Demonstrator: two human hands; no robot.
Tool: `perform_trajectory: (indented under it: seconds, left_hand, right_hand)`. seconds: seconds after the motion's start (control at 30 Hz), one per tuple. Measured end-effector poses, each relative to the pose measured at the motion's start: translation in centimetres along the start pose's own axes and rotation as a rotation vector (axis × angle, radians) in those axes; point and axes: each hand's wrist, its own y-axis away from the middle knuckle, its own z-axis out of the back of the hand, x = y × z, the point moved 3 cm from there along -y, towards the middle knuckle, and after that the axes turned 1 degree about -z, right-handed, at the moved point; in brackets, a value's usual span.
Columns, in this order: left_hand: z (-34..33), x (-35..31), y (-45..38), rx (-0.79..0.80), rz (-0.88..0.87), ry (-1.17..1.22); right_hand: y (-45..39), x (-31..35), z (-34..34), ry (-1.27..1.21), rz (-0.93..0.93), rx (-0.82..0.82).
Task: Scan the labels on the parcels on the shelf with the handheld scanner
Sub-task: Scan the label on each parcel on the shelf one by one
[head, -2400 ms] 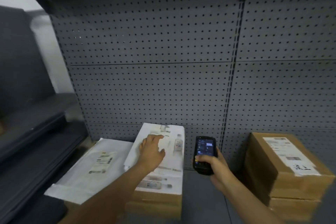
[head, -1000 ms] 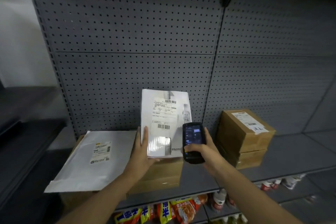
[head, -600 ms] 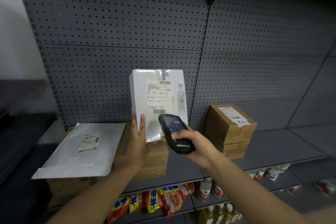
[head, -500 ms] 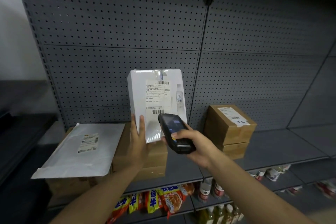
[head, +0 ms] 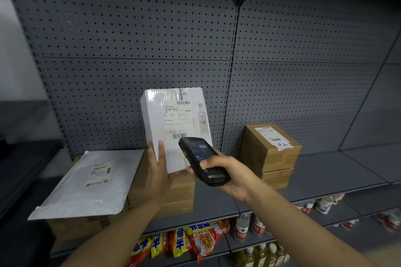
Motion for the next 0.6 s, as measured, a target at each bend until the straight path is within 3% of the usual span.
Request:
perform_trajectory:
  seconds: [0.6]
  left_hand:
    - [-0.29, 0.36, 0.37, 0.049, 0.003, -0.014]
  right_hand:
    - [-0.69, -0.69, -0.15, 0.049, 0.022, 0.005]
